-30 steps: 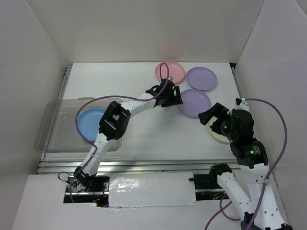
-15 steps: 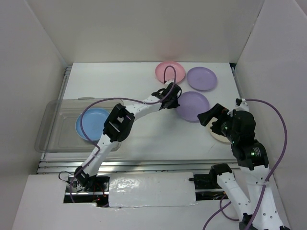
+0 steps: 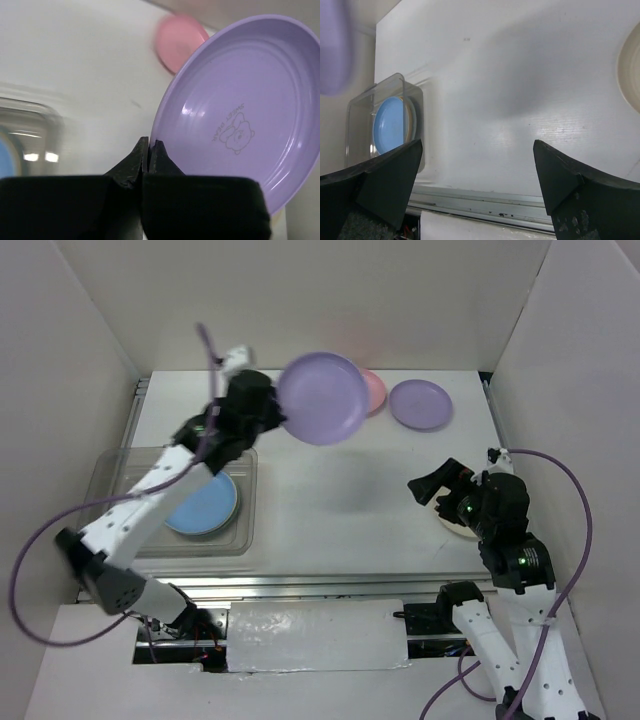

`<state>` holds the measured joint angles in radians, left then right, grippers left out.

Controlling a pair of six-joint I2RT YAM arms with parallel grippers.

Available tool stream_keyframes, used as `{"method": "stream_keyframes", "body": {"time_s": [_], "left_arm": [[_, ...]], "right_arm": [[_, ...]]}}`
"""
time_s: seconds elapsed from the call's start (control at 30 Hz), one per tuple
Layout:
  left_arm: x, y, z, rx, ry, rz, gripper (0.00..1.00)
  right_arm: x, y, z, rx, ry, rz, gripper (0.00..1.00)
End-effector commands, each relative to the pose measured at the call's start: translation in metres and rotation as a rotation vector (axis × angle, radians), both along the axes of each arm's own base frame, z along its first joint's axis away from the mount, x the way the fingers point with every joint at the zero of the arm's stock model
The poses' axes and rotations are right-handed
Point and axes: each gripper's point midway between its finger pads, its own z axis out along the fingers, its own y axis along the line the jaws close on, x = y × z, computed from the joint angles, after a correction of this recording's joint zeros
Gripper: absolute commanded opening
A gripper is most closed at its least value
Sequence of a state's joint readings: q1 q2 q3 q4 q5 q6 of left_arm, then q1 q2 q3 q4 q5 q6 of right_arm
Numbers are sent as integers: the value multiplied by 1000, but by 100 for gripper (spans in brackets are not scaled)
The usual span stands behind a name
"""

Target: Place the plates into the plastic bin on the countertop

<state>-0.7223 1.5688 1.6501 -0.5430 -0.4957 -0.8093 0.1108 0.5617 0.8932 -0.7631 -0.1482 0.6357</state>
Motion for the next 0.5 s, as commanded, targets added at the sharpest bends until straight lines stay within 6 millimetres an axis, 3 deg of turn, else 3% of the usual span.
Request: {"method": "stream_keyframes", "body": {"time_s": [0.0,0.07,0.13,0.2,0.23,0.27,0.3,0.37,0.47], "left_arm": [[-10,115,-18,85,80,257,0],[-28,161,-38,91,134,344,0],[-40,233,-62,60,192,519,0],[-51,262,-80,34,225,583,0],[-62,275,-100,34,268,609,0],[-66,303,-107,5,281,684,0],[-74,309,-126,-14,326,689,0],[-81,332,-138,-38,344,743,0],[-79,343,-160,-90,372,731,0]], "right_arm": [[9,7,7,30,-57,22,100],[11,9,5,31,-50,34,100],[16,12,3,32,-46,48,100],[19,14,2,35,-49,57,100],[19,16,2,41,-49,61,100],[21,16,0,41,-43,63,100],[22,18,1,44,-46,67,100],[23,20,-3,43,-34,76,100],[24,22,-6,39,-25,81,100]]}}
